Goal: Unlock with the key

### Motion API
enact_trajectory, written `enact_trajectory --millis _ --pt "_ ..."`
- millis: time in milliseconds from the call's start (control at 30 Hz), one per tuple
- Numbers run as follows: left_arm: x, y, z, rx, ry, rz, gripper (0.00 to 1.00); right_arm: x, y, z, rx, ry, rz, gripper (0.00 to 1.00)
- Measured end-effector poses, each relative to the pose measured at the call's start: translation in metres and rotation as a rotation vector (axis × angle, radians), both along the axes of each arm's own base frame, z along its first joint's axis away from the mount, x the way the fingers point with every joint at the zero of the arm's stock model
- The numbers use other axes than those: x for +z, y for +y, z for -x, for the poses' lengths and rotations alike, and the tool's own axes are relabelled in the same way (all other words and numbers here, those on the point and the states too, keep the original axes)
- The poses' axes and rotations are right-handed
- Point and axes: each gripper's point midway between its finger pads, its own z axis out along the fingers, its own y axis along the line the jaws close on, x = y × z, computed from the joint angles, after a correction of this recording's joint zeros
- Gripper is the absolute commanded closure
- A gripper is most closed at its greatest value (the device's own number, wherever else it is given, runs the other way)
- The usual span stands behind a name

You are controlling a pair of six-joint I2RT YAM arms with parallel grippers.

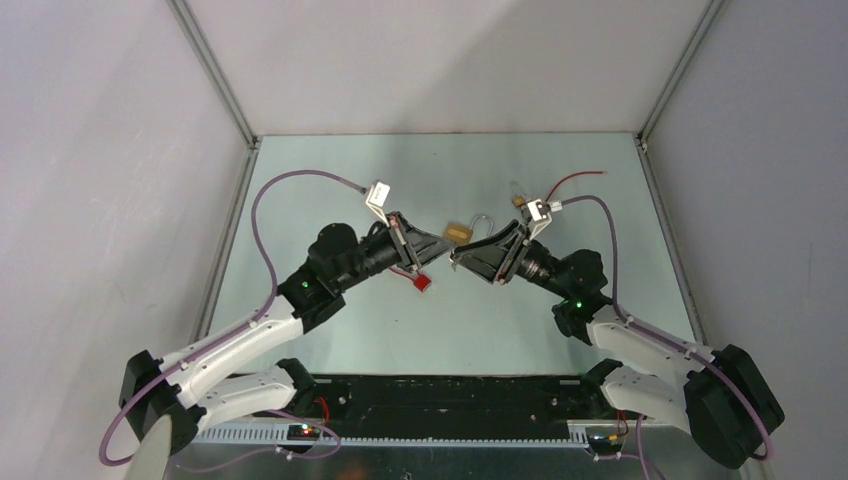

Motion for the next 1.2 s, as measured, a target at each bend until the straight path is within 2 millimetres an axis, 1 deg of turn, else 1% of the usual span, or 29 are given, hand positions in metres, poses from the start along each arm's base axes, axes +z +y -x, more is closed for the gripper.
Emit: enact_trajectory --millis 233,500,567,700,733,933,1000,1033,1067,1100,1133,1167,1200 --pt "0.009 0.0 -0.003 0.014 -0.019 0.03 1.0 0.0 0.005 -0.001 0.02 0.023 -0.017 0.66" --pt "0.014 0.001 -0.006 0.03 -0.033 0.048 1.0 0.006 0.005 0.0 0.029 0.014 -0.042 0.78" --pt "0.015 0.001 -0.006 0.035 -0.035 0.051 1.0 0.007 0.005 0.0 0.03 0.015 -0.046 0.82" --pt "0.016 0.001 -0.007 0.037 -0.032 0.058 1.0 0.009 0.005 0.0 0.031 0.012 -0.053 0.97" --pt "0.017 0.001 -0.007 0.038 -0.034 0.06 1.0 0.009 0.005 0.0 0.032 0.009 -0.054 1.0" --pt "0.019 0.002 -0.007 0.038 -0.038 0.075 1.0 0.01 0.002 -0.003 0.023 0.005 -0.057 1.0" --pt "0.018 0.002 -0.006 0.04 -0.038 0.076 0.93 0.01 0.001 -0.003 0.024 0.005 -0.054 1.0" --pt "0.018 0.002 -0.007 0.041 -0.037 0.076 0.79 0.009 0.001 -0.003 0.025 0.005 -0.053 1.0" --pt "0.017 0.003 -0.007 0.044 -0.035 0.078 0.69 0.009 0.001 -0.003 0.025 0.006 -0.052 1.0" --pt "0.018 0.003 -0.007 0.047 -0.036 0.078 0.49 0.009 0.001 -0.003 0.025 0.005 -0.051 1.0" --pt "0.018 0.004 -0.007 0.052 -0.037 0.08 0.4 0.009 0.001 -0.004 0.024 0.006 -0.05 1.0" --pt "0.019 0.005 -0.008 0.06 -0.04 0.082 0.27 0.009 0.0 -0.004 0.021 0.005 -0.05 1.0" --pt "0.019 0.007 -0.008 0.067 -0.035 0.089 0.22 0.009 -0.001 -0.005 0.019 0.005 -0.049 1.0"
